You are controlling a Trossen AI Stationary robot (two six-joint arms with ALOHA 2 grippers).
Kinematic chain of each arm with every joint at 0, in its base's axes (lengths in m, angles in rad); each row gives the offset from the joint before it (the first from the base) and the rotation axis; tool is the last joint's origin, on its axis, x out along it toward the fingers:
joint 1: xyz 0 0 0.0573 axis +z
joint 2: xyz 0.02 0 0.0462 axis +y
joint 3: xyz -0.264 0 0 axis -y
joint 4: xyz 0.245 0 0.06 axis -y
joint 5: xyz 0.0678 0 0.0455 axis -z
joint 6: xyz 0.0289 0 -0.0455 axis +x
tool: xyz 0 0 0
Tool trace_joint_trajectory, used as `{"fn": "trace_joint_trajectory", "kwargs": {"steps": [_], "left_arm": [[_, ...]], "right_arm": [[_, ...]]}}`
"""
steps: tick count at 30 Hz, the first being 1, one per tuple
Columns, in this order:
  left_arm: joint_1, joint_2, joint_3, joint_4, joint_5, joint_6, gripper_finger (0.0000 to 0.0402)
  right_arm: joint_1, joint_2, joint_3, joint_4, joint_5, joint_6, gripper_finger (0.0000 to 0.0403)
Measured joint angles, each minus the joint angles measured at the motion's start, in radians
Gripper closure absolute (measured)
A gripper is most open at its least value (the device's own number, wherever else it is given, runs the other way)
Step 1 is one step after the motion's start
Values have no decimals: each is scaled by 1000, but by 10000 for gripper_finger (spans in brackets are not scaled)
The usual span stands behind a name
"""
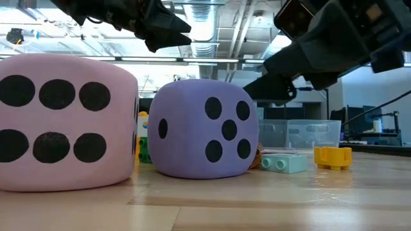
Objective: Pick & Place Toys
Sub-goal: Put the purple dice into the black bin
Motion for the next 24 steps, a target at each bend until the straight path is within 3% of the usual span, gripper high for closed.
{"fn": "trace_joint_trajectory", "kwargs": {"steps": [5, 11, 17, 24], "left_arm": [[-9, 0, 0, -3, 0, -146, 167], [-62, 13, 1, -53, 96, -349, 186], [-149, 77, 0, -40, -86, -341, 253], [-155, 80, 0, -48, -84, -339, 335]], "right_arm": [[7, 9, 9, -3, 17, -80, 72], [-6, 7, 9, -3, 150, -171, 72], [-51, 7, 14, 0, 145, -103, 72], [-117, 6, 45, -2, 119, 64, 72]]}}
